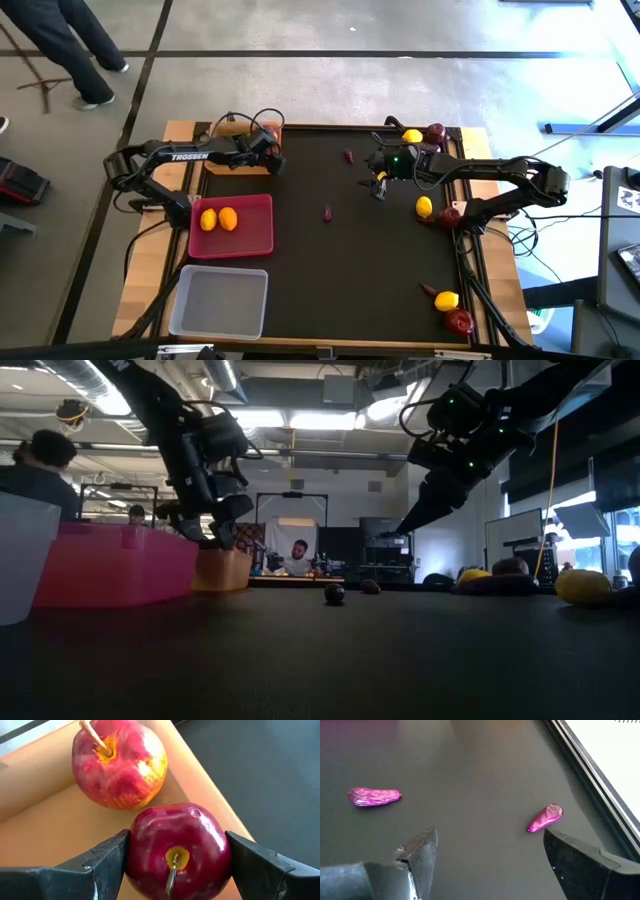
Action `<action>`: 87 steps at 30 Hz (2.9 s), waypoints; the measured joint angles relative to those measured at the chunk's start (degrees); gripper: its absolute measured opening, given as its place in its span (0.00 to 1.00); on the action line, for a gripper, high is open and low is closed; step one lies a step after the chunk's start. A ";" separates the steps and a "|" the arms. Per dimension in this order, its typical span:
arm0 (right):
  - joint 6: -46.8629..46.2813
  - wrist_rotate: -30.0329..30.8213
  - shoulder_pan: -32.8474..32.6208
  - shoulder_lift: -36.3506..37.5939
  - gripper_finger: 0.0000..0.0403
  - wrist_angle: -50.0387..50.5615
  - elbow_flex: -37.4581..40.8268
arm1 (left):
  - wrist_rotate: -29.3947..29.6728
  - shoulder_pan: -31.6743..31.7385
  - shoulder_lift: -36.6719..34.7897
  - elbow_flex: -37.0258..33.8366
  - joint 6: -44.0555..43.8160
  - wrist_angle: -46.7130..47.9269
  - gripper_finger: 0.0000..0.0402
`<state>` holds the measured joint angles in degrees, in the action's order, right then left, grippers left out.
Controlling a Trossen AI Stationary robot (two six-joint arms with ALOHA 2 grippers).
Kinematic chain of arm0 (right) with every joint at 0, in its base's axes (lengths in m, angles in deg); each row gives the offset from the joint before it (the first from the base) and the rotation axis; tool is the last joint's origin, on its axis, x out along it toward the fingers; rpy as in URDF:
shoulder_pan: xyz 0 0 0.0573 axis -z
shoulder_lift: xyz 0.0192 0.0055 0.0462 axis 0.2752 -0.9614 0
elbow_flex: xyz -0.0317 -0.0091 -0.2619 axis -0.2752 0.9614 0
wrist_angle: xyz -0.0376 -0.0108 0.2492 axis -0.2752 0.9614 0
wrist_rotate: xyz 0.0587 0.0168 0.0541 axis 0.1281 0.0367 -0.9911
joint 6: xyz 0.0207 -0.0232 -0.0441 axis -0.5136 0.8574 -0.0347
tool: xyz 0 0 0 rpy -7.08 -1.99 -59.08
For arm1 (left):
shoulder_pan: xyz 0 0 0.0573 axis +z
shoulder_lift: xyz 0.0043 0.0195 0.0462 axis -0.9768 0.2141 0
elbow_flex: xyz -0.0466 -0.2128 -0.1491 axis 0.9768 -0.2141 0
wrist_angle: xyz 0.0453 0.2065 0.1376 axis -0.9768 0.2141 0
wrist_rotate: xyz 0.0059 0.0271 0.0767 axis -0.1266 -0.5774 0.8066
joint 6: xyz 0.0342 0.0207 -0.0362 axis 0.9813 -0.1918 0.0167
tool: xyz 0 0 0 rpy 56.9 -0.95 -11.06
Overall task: Sort produce into baskets
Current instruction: Put the top left apple into the orange bin, then put the top left eggplant into the transparent bin
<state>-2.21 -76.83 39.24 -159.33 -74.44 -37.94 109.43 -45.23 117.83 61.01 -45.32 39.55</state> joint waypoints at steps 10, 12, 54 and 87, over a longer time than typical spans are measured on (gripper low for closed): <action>0.00 0.00 0.01 0.00 0.78 0.00 0.00 | 0.12 0.00 0.01 0.00 0.35 0.39 0.75; -0.01 0.00 0.02 0.00 0.78 0.00 0.00 | 0.12 0.00 0.01 0.00 -0.12 0.49 0.78; -2.51 17.20 0.00 2.45 0.78 6.12 -4.24 | -0.05 -17.08 -16.25 5.67 1.71 10.25 0.89; -16.70 12.33 6.78 -18.44 0.78 -7.45 -7.96 | 0.64 -26.03 -15.95 -3.39 2.25 -3.82 0.89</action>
<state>-18.91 -64.51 46.02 -177.77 -81.89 -45.90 110.08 -71.26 101.88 57.62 -43.07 35.72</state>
